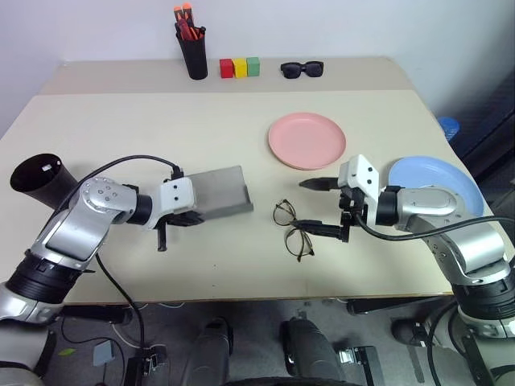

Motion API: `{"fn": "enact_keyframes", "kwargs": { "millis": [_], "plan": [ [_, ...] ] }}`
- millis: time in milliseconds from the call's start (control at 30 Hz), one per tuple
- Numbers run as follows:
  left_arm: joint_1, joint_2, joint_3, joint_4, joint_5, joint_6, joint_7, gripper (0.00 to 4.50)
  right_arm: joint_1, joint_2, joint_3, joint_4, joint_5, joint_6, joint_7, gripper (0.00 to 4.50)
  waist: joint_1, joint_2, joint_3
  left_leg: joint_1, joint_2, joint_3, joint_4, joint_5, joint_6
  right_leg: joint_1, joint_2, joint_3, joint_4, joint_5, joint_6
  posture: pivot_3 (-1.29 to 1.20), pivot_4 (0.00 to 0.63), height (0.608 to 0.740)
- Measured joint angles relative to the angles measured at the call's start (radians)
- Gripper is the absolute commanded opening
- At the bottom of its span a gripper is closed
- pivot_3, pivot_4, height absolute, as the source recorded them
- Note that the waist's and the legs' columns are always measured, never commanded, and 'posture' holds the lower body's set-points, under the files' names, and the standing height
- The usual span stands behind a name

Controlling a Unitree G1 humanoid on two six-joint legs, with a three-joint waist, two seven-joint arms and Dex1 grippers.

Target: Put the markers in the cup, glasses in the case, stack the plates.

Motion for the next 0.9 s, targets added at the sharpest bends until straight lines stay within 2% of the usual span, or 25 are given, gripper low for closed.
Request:
{"fn": "enact_keyframes", "kwargs": {
  "millis": [67, 133, 200, 300, 533, 900],
  "plan": [
    [0.019, 0.015, 0.002, -0.029, 0.004, -0.031, -0.022, 0.05, 0.003, -0.003, 0.020, -0.024, 0.010, 0.067, -0.013, 4.50, 0.000, 0.000, 0.000, 0.000, 0.000, 0.000, 0.000, 0.000, 0.000, 0.000, 0.000, 0.000, 0.000, 0.000, 0.000, 0.00, 0.150, 0.740],
    [0.036, 0.016, 0.004, -0.054, 0.004, -0.036, -0.033, 0.56, 0.004, -0.002, 0.033, -0.039, 0.027, 0.134, -0.038, 4.50, 0.000, 0.000, 0.000, 0.000, 0.000, 0.000, 0.000, 0.000, 0.000, 0.000, 0.000, 0.000, 0.000, 0.000, 0.000, 0.00, 0.150, 0.740],
    [0.037, 0.016, 0.005, -0.067, 0.000, -0.012, -0.035, 1.26, 0.005, 0.009, 0.044, -0.043, 0.034, 0.191, -0.073, 4.50, 0.000, 0.000, 0.000, 0.000, 0.000, 0.000, 0.000, 0.000, 0.000, 0.000, 0.000, 0.000, 0.000, 0.000, 0.000, 0.00, 0.150, 0.740],
    [0.038, 0.005, 0.006, -0.076, 0.015, -0.006, -0.004, 2.72, 0.005, 0.043, 0.057, -0.034, 0.026, 0.269, -0.155, 4.50, -0.001, 0.000, 0.000, 0.000, 0.000, 0.000, 0.000, 0.000, 0.000, 0.000, 0.000, 0.000, 0.000, 0.000, 0.000, 0.00, 0.150, 0.740],
    [0.073, -0.038, 0.114, -0.130, -0.055, 0.092, 0.072, 2.72, 0.028, 0.082, 0.044, 0.002, 0.023, 0.364, -0.255, 4.50, -0.004, 0.000, 0.000, 0.000, 0.000, 0.000, 0.000, 0.000, 0.001, 0.000, 0.000, 0.000, 0.000, 0.000, 0.000, 0.00, 0.150, 0.740],
    [0.325, -0.033, 0.296, -0.313, -0.152, 0.185, 0.166, 2.72, 0.020, 0.201, -0.074, 0.054, 0.108, 0.529, -0.349, 4.50, 0.000, 0.000, 0.000, 0.000, 0.000, 0.000, 0.001, 0.000, 0.001, 0.000, 0.000, 0.000, 0.001, 0.000, 0.000, 0.00, 0.150, 0.740]
  ]
}}
